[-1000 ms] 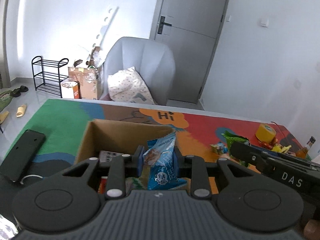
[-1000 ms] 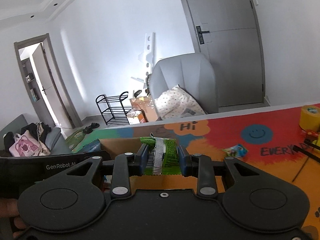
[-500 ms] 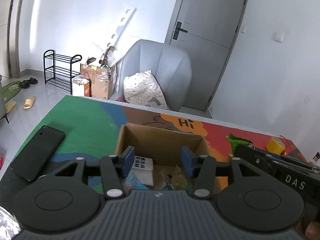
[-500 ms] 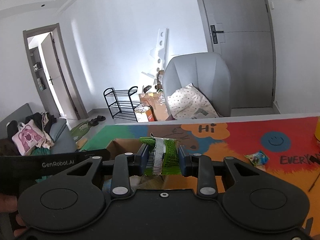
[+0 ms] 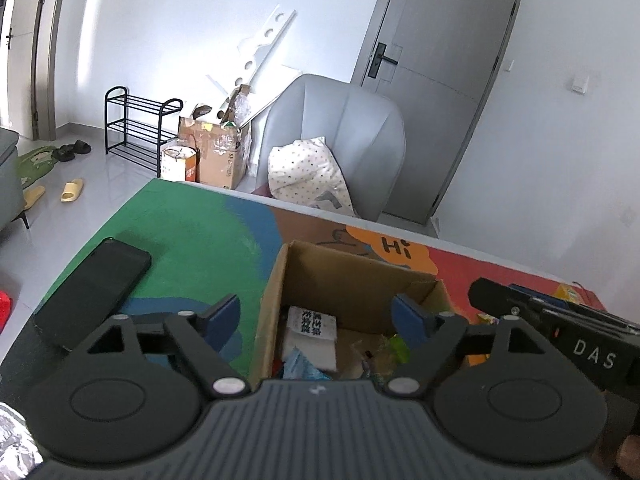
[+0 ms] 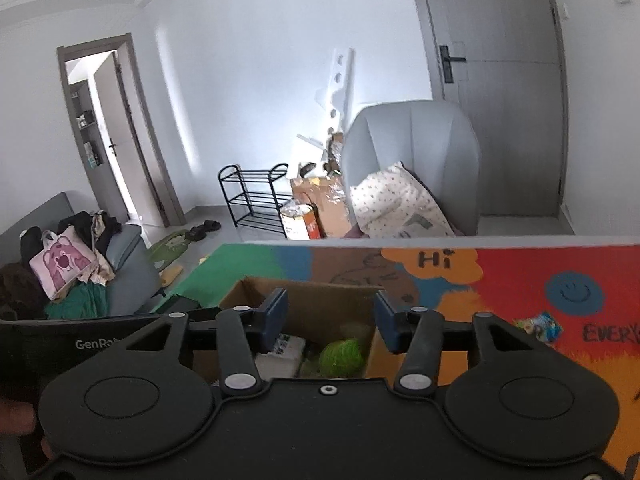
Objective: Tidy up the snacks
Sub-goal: 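Open both tools over the box to drop the blue and green packets, then move both tools back to the clear bread-stick bag and small packet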
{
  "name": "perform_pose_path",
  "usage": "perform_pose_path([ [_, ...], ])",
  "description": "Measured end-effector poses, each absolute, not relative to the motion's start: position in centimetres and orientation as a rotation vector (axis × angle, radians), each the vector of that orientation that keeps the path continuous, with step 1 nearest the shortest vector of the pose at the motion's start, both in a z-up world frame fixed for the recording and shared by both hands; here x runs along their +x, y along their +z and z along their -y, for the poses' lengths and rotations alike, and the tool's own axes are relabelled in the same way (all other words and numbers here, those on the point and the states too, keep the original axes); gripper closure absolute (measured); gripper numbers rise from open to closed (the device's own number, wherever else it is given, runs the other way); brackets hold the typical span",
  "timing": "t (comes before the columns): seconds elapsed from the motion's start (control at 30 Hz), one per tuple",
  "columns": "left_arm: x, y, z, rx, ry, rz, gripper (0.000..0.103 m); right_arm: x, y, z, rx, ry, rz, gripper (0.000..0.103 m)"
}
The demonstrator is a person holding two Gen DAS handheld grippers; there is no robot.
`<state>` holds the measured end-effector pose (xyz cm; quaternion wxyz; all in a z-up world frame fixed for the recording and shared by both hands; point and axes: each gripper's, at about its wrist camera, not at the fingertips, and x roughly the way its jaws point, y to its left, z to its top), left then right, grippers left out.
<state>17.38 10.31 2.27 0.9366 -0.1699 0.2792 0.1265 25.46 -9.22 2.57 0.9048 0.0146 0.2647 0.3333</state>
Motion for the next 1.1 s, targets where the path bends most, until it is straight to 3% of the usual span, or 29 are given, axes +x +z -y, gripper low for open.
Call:
perform_pose_path([
  [0.03,17.4,2.2,-10.2,-0.343,0.259,-0.569,0.018,25.3,2.6,9.6,0.031,0.68,-0.544,0.045],
  [0.1,17.4,2.2,-9.8,-0.335,0.262,-0.567,0.015,25.2,2.7,10.5,0.04,0.659,-0.542,0.028],
  [0.2,17.6,2.3,-9.2,-0.331,0.25,-0.571,0.013,24.9,2.9,11.9,0.045,0.625,-0.527,0.019],
  [0.4,17.9,2.6,-7.2,-0.303,0.22,-0.563,0.008,25.5,2.8,15.0,0.081,0.563,-0.538,0.018],
  [0.83,19.6,2.9,-2.6,-0.252,0.158,-0.57,0.007,26.5,1.2,20.8,0.164,0.485,-0.584,0.019],
  [1.1,21.0,2.9,0.9,-0.192,0.123,-0.575,0.007,27.6,-0.7,22.9,0.209,0.472,-0.633,0.035],
])
